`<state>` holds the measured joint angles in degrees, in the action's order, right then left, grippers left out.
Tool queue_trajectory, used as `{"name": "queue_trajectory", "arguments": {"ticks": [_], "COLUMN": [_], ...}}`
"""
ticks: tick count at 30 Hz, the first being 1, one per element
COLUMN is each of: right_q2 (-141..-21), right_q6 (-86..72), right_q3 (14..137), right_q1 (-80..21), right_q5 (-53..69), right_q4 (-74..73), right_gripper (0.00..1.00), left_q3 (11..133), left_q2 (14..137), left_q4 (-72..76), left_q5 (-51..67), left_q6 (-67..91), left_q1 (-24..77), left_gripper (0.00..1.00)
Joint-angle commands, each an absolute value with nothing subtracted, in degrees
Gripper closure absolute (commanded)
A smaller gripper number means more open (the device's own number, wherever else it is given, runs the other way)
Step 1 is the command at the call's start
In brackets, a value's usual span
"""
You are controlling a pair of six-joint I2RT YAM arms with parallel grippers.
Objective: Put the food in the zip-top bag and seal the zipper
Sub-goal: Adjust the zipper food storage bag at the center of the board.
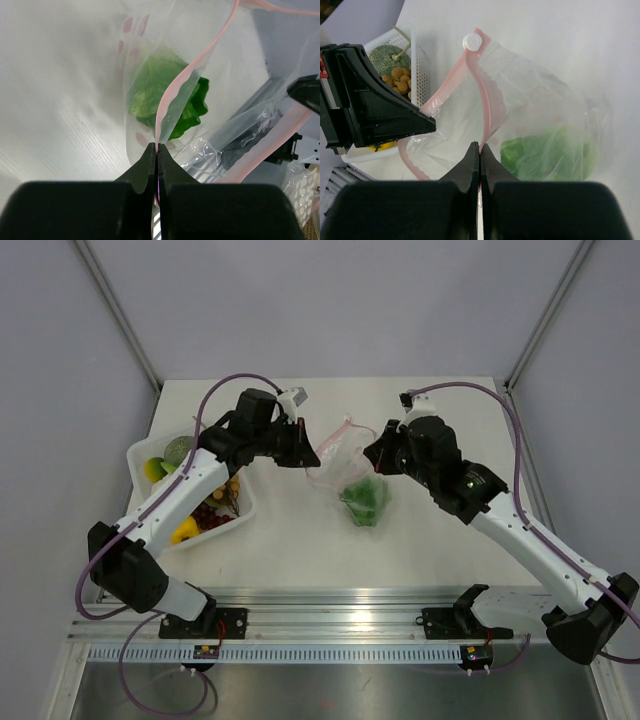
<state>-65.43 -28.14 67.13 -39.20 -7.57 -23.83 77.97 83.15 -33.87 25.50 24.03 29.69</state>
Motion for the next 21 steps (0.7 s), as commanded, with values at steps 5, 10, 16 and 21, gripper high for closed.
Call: {"name": "queue_trajectory", "arguments": {"ticks": [5,10,16,21], "right_q2": [-64.3,-64.4,-68.3,-73.7], "right_q6": [-23.2,-25.0,-28.8,-29.4], "right_q3": [78.8,75.8,69.0,69.3], "right_q1": [-38.9,-38.9,-39.1,-39.1], "right_q5": [-9.1,-5.4,2.3,8.9], "right_q4": [-21.7,-20.6,-16.5,-16.8], "right_gripper": [1.00,1.00,1.00,1.00], "left_q3": [89.0,83.5,74.1,73.2], "left_q2": [81.0,80.1,78.7,78.3], "left_q4": [-32.3,-33.6,-33.7,-34.8], "left_q5": [31.6,31.3,26.9,28.1], "left_q6": [21.5,18.3,15.0,13.1], "left_q1": [29.8,29.5,26.9,23.6], "left_gripper": [1.00,1.00,1.00,1.00]}}
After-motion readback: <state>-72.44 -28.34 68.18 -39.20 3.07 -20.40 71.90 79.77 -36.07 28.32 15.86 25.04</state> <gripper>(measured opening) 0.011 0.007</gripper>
